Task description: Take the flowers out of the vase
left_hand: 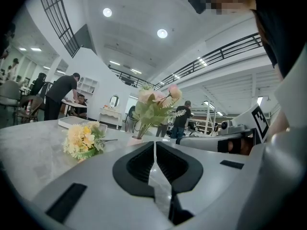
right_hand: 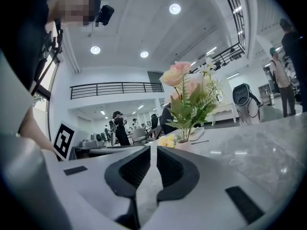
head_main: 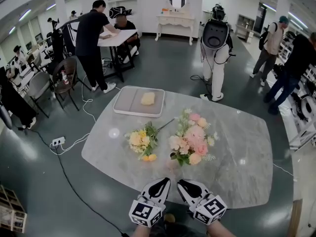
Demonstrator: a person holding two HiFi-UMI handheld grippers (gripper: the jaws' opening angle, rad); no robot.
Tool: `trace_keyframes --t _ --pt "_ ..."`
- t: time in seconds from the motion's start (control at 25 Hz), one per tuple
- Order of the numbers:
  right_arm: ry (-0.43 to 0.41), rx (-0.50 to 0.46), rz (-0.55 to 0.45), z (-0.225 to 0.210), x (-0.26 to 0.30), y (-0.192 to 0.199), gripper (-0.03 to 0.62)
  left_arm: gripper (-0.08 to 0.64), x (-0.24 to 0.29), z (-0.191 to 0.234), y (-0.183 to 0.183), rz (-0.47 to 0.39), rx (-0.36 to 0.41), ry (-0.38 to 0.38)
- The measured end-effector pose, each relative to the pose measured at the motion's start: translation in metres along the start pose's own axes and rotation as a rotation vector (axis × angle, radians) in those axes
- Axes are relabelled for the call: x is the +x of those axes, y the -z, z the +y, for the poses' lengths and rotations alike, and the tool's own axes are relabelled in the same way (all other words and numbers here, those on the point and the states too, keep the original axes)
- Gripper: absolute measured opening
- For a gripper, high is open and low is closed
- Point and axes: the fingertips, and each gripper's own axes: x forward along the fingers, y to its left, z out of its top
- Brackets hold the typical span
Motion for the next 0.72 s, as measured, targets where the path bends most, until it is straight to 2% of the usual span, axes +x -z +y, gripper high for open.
trace_keyframes --t 0.12,0.32,0.44,0.56,0.72 --pt "0.038 0.000 -0.006 -0.012 0.004 0.005 0.032 0.025 0.007 0.005 0.007 0.001 0.010 0.011" --pt "0.092 0.005 -0.036 -0.032 0.013 0.001 0.035 0.026 0.017 0.015 0.010 0.007 0.071 0.034" --pt "0.100 0.022 -0.045 -0.040 0.021 -0.002 0.097 0.036 0.023 0.027 0.012 0.002 0.096 0.026" --pt "0.115 0.032 -0.061 -0.048 0.028 -0.004 0.121 0.152 0.031 0.036 0.014 -0.003 0.112 0.025" --pt "0.140 0.046 -0.080 -0.058 0.036 -0.006 0.141 0.200 0.043 0.045 0.015 -0.001 0.121 0.045"
